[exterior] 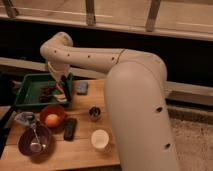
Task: Place brush in tray
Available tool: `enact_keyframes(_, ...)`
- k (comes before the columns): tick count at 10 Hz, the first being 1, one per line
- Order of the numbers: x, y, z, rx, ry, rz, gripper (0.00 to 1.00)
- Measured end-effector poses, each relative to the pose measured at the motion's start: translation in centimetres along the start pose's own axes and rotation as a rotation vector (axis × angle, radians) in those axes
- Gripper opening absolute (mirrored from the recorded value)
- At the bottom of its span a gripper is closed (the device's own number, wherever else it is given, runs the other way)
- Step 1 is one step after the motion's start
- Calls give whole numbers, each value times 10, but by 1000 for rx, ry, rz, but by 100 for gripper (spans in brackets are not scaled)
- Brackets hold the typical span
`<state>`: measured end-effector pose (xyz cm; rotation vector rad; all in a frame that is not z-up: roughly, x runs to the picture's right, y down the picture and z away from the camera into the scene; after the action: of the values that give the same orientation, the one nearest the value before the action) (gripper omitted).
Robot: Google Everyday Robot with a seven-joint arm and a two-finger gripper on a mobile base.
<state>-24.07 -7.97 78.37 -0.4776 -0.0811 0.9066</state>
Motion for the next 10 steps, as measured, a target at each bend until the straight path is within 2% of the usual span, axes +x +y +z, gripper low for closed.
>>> enact_keyframes(4,-38,6,3,-50,-93,-5,11)
enact_keyframes(6,-42,12,11,-88,-126,-2,11)
enact_keyframes(10,-42,17,30,-115,-186,19,11)
